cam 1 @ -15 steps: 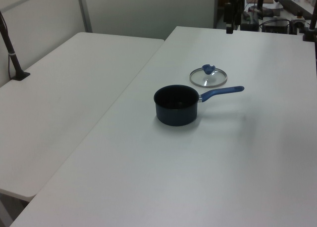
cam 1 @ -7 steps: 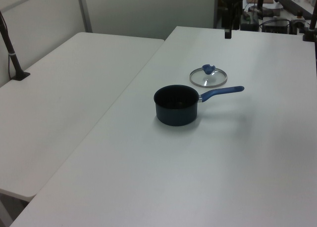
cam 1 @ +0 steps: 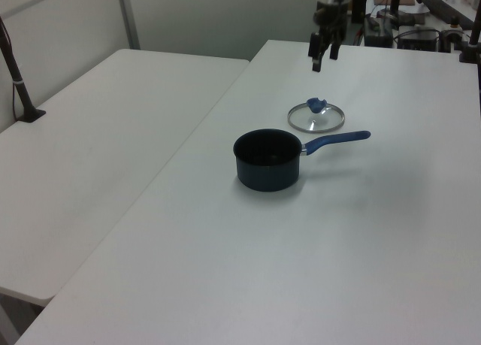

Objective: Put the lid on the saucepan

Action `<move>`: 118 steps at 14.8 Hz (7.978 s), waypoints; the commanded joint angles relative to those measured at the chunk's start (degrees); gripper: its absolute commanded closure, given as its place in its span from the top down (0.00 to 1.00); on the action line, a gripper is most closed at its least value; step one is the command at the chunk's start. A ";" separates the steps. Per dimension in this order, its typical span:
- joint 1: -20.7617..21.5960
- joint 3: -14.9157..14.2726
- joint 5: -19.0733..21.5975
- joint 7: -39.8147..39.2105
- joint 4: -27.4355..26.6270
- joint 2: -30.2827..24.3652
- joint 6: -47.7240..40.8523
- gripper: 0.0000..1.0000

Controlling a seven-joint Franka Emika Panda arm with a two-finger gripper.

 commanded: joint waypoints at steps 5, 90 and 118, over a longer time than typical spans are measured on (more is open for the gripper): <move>-4.13 -0.07 -5.51 -0.22 0.98 10.41 9.84 1.00; 21.62 0.20 -7.01 14.36 12.31 14.99 1.40 0.71; 3.87 0.02 -1.65 -1.81 1.06 -10.77 -19.78 1.00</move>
